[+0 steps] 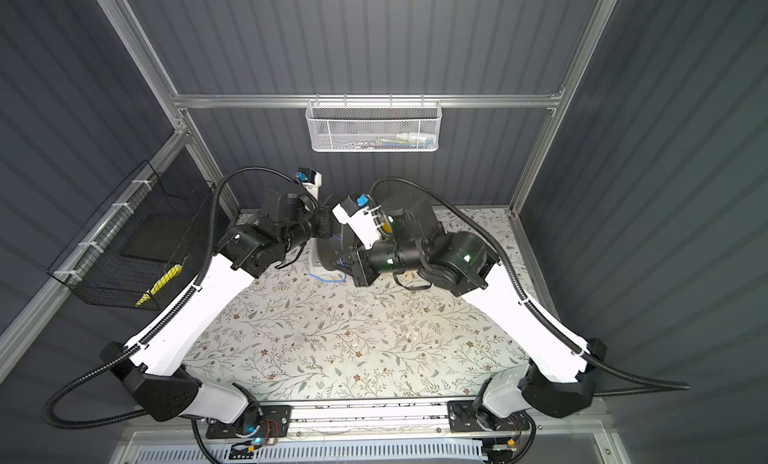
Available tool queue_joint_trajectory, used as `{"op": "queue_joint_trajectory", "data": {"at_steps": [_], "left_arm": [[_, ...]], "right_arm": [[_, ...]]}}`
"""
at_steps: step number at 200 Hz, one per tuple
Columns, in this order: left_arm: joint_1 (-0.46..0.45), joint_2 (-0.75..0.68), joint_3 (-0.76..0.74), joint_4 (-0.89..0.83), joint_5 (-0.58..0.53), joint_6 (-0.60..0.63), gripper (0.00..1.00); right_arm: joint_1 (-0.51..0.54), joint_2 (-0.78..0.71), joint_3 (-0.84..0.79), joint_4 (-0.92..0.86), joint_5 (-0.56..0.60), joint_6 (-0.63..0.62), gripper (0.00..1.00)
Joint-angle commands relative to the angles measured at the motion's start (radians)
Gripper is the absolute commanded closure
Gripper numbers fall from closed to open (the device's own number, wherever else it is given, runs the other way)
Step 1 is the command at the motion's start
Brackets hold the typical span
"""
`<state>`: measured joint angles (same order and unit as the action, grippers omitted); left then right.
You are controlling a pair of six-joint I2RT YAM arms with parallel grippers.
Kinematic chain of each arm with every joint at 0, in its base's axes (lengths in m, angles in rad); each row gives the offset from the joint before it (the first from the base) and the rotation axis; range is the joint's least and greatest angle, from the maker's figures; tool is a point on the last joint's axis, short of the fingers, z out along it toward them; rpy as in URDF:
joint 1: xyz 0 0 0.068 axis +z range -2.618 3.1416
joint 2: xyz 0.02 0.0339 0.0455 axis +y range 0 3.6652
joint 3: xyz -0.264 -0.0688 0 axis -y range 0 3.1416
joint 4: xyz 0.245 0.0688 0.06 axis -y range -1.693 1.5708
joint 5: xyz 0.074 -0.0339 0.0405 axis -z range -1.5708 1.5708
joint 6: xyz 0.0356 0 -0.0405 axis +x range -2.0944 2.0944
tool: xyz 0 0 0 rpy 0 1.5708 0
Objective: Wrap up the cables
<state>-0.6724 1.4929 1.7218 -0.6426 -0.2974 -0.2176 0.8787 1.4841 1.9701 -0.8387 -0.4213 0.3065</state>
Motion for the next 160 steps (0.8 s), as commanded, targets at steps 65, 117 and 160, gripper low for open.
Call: {"op": "queue_joint_trajectory", "data": {"at_steps": [65, 117, 160], "left_arm": [[-0.049, -0.075, -0.102, -0.085, 0.295, 0.237, 1.0], [-0.045, -0.133, -0.06, -0.141, 0.617, 0.245, 1.0], [0.105, -0.189, -0.063, -0.018, 0.885, 0.119, 1.0]], "right_arm": [[-0.443, 0.056, 0.101, 0.176, -0.316, 0.099, 1.0], [-0.697, 0.066, -0.274, 0.66, -0.65, 0.43, 1.0], [-0.742, 0.03, -0.593, 1.148, -0.861, 0.667, 1.0]]}}
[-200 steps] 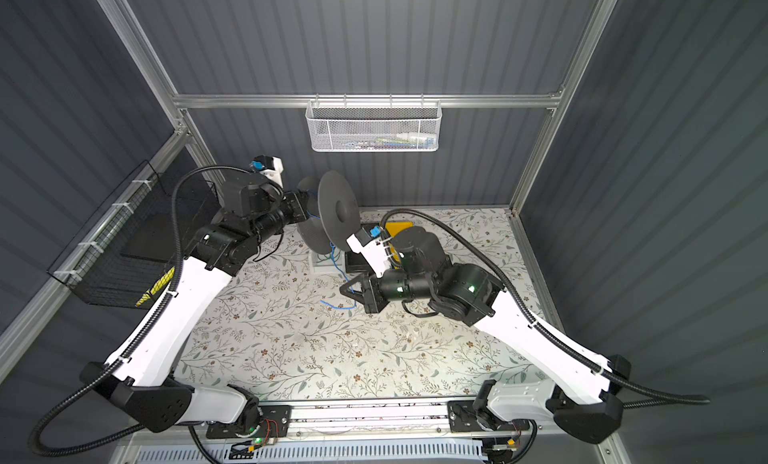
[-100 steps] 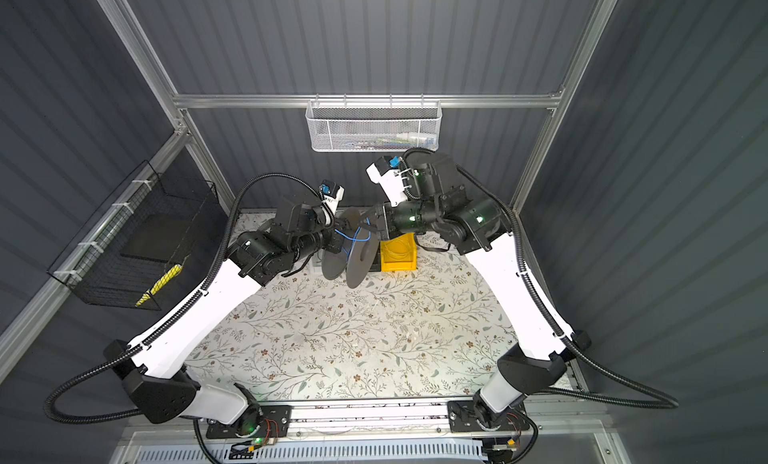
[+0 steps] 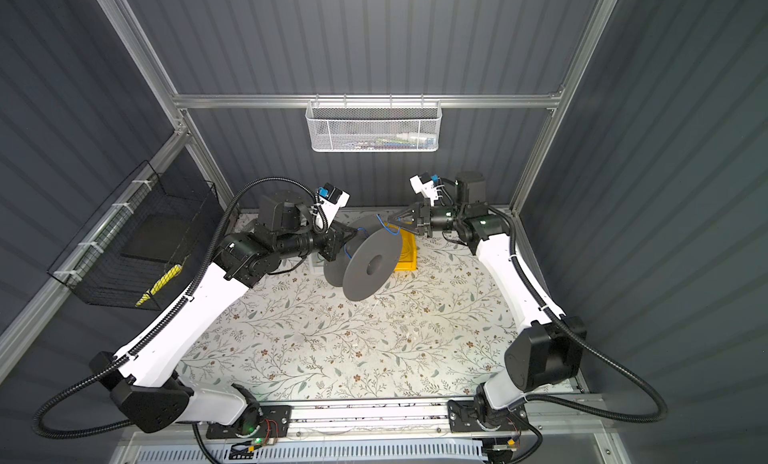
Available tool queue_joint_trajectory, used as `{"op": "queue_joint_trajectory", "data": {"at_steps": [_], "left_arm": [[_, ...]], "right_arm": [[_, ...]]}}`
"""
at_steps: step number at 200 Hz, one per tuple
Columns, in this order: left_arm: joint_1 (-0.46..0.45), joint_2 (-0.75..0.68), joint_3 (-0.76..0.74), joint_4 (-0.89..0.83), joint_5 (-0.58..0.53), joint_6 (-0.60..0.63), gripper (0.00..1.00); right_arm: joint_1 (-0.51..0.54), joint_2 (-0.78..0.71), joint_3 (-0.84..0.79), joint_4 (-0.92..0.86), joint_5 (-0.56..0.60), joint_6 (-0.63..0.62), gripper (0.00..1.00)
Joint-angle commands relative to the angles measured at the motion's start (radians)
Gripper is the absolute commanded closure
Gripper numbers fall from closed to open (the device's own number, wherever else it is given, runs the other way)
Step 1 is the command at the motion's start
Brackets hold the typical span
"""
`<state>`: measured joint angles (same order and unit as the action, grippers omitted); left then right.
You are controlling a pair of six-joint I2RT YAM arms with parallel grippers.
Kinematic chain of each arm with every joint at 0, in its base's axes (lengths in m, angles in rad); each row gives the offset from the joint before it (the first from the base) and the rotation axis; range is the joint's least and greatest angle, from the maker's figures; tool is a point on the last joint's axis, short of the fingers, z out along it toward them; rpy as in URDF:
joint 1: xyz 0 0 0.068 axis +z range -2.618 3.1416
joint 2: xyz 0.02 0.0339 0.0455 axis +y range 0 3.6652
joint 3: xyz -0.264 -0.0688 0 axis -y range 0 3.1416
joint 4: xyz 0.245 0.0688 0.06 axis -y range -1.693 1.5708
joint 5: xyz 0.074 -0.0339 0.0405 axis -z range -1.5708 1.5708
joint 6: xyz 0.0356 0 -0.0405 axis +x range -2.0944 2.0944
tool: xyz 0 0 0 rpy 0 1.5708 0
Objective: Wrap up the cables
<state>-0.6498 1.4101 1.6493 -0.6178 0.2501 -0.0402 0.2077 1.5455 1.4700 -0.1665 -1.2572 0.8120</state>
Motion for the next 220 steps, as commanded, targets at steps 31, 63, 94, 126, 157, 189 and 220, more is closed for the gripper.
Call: {"op": "queue_joint_trajectory", "data": {"at_steps": [31, 63, 94, 126, 157, 189, 220], "left_arm": [[0.163, -0.112, 0.014, 0.021, 0.448, -0.124, 1.0], [0.164, -0.065, 0.036, 0.0, 0.499, -0.125, 1.0], [0.163, -0.056, 0.046, -0.007, 0.468, -0.117, 1.0], [0.164, -0.046, 0.07, -0.031, 0.436, -0.106, 1.0], [0.163, -0.04, 0.083, -0.043, 0.425, -0.096, 1.0], [0.163, -0.025, 0.099, -0.083, 0.372, -0.085, 1.0], [0.164, -0.006, 0.125, -0.142, 0.206, -0.096, 1.0]], "right_arm": [[-0.076, -0.049, -0.283, 0.832, -0.11, 0.344, 1.0], [-0.073, -0.089, -0.33, 0.866, -0.113, 0.345, 1.0], [-0.071, -0.111, -0.32, 0.853, -0.112, 0.345, 0.86], [-0.064, -0.131, -0.342, 0.848, -0.126, 0.346, 0.83], [-0.056, -0.164, -0.365, 0.808, -0.126, 0.307, 0.81], [-0.054, -0.199, -0.341, 0.655, -0.094, 0.199, 0.8], [-0.05, -0.286, -0.232, 0.154, 0.032, -0.167, 0.72]]}}
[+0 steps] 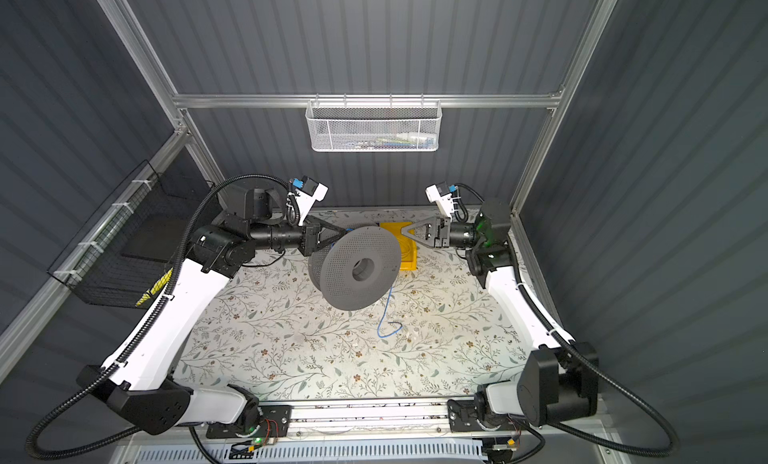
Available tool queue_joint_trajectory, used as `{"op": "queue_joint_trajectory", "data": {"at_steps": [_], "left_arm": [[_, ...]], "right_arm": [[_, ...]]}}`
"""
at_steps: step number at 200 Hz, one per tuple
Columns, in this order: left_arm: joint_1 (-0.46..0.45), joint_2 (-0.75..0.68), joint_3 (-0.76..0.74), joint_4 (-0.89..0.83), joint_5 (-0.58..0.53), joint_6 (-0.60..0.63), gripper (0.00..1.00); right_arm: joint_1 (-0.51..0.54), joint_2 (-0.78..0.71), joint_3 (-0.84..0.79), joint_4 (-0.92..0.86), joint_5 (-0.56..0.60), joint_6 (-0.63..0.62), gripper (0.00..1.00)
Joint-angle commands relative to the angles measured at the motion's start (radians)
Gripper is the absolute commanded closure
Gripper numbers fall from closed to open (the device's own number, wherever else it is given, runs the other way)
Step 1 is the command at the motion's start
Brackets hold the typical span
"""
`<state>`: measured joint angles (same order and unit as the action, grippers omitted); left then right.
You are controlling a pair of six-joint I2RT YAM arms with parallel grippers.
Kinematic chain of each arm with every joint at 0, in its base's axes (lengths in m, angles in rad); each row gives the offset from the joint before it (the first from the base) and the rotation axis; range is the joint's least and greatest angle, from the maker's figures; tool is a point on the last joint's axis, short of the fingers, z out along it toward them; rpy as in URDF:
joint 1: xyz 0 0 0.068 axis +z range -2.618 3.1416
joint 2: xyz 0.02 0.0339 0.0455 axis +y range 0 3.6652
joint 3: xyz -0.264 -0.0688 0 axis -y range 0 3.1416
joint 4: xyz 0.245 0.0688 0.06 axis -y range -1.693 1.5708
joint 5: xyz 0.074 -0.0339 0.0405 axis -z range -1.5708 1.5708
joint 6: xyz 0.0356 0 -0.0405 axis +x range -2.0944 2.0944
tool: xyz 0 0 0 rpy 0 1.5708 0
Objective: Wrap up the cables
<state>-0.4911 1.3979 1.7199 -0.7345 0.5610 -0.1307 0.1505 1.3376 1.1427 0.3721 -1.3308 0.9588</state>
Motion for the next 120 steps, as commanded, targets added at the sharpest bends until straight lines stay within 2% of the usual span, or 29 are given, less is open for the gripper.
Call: {"op": "queue_joint_trajectory", "data": {"at_steps": [1, 8, 18, 27, 40, 60, 74, 77, 93, 107, 120], "left_arm": [[0.005, 0.006, 0.056, -0.026, -0.106, -0.006, 1.0], [0.004, 0.008, 0.064, -0.029, -0.109, -0.016, 1.0], [0.005, 0.016, 0.09, -0.045, -0.137, -0.041, 1.0], [0.004, 0.022, 0.118, -0.064, -0.159, -0.049, 1.0], [0.005, 0.018, 0.144, -0.072, -0.196, -0.074, 1.0], [0.004, 0.009, 0.162, -0.072, -0.224, -0.099, 1.0], [0.004, 0.009, 0.171, -0.076, -0.224, -0.108, 1.0], [0.005, 0.01, 0.173, -0.077, -0.252, -0.111, 1.0], [0.005, 0.018, 0.186, -0.078, -0.249, -0.122, 1.0], [0.004, 0.025, 0.201, -0.081, -0.241, -0.128, 1.0], [0.005, 0.026, 0.208, -0.086, -0.244, -0.126, 1.0]], "right_arm": [[0.007, -0.082, 0.098, -0.405, 0.112, -0.328, 0.72], [0.012, -0.11, 0.115, -0.509, 0.161, -0.414, 0.69], [0.015, -0.152, 0.115, -0.626, 0.239, -0.518, 0.57], [0.014, -0.196, 0.09, -0.682, 0.315, -0.562, 0.56], [0.016, -0.261, 0.049, -0.745, 0.37, -0.586, 0.53], [0.043, -0.34, -0.045, -0.756, 0.397, -0.562, 0.41], [0.132, -0.371, -0.07, -0.812, 0.471, -0.605, 0.4], [0.16, -0.373, -0.068, -0.827, 0.493, -0.621, 0.4], [0.289, -0.339, -0.034, -0.911, 0.617, -0.694, 0.4], [0.324, -0.293, -0.028, -0.953, 0.663, -0.7, 0.4], [0.335, -0.294, -0.079, -0.916, 0.686, -0.676, 0.38]]}}
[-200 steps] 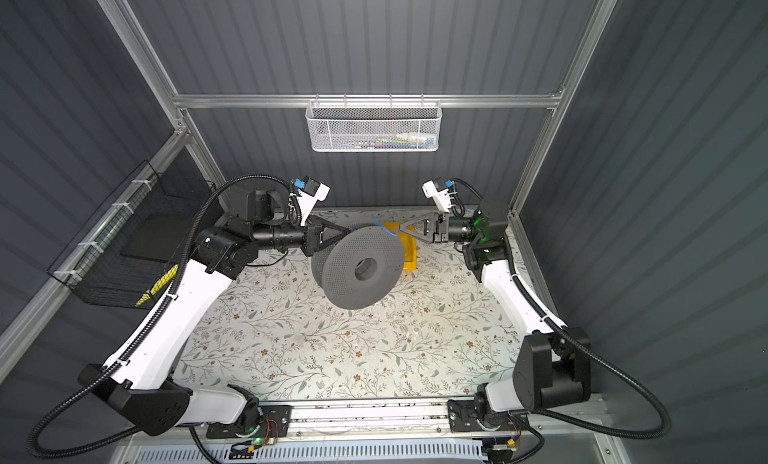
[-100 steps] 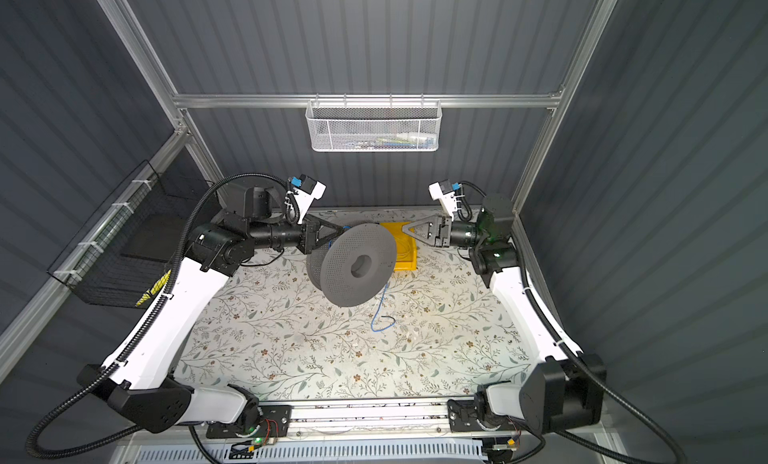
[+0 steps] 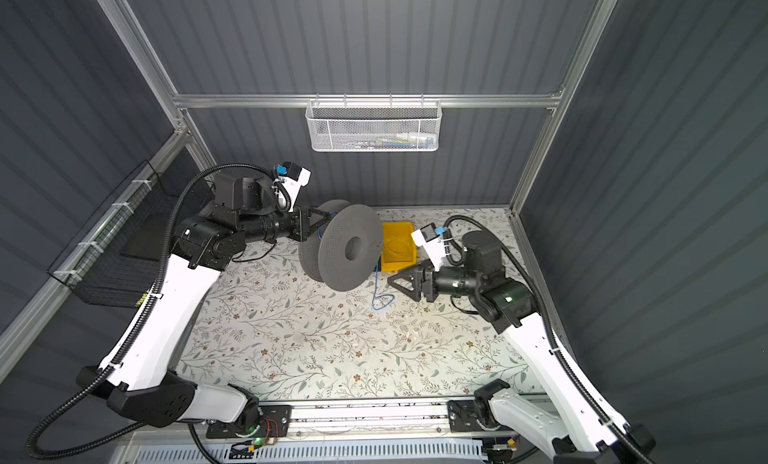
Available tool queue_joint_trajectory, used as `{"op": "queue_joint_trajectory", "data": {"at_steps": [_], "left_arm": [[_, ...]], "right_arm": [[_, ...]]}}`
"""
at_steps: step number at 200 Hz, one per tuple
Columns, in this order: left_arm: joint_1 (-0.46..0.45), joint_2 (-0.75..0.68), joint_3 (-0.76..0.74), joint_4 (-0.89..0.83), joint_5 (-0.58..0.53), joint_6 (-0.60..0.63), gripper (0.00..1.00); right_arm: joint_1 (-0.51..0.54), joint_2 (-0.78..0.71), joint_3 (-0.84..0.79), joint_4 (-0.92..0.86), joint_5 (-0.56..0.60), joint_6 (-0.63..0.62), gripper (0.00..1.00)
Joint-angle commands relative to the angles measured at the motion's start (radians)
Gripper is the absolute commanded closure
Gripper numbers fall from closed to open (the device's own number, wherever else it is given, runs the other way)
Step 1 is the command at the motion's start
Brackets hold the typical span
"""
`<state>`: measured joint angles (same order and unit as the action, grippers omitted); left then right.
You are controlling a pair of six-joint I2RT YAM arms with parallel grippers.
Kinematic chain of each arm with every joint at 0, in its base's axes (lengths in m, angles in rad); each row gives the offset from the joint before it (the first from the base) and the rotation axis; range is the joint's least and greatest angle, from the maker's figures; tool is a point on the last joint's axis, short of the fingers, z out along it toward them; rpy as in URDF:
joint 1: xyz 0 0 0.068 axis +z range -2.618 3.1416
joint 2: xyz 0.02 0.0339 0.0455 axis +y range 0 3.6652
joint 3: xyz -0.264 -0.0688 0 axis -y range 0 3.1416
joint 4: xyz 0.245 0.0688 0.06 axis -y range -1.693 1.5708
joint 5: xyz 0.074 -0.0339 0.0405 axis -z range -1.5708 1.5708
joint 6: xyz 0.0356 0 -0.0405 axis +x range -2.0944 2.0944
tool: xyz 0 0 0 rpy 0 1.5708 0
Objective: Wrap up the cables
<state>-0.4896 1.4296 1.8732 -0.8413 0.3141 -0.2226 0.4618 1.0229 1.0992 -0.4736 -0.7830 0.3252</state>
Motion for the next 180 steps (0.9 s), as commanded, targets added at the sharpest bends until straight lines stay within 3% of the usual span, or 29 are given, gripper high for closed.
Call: {"op": "queue_joint_trajectory", "data": {"at_steps": [1, 29, 47, 79, 113, 137, 180], "left_arm": [[0.002, -0.007, 0.055, 0.021, 0.002, -0.034, 1.0], [0.003, -0.015, 0.052, 0.021, -0.002, -0.037, 1.0], [0.003, -0.015, 0.064, 0.018, 0.0, -0.047, 1.0], [0.003, -0.015, 0.085, 0.004, -0.041, -0.078, 1.0], [0.003, 0.011, 0.144, -0.038, -0.122, -0.154, 1.0], [0.003, 0.047, 0.201, -0.084, -0.125, -0.235, 1.0], [0.003, 0.045, 0.205, -0.088, -0.103, -0.369, 1.0]], "right_arm": [[0.024, 0.019, -0.04, -0.065, 0.139, -0.04, 0.38], [0.025, -0.04, -0.182, 0.075, 0.103, -0.011, 0.3], [0.024, -0.061, -0.239, 0.136, 0.099, -0.01, 0.31], [0.027, -0.235, -0.388, 0.186, 0.25, 0.018, 0.32], [0.027, -0.411, -0.531, 0.284, 0.32, 0.084, 0.31], [0.031, -0.374, -0.569, 0.381, 0.342, 0.109, 0.31], [0.032, -0.235, -0.59, 0.75, 0.334, 0.168, 0.29]]}}
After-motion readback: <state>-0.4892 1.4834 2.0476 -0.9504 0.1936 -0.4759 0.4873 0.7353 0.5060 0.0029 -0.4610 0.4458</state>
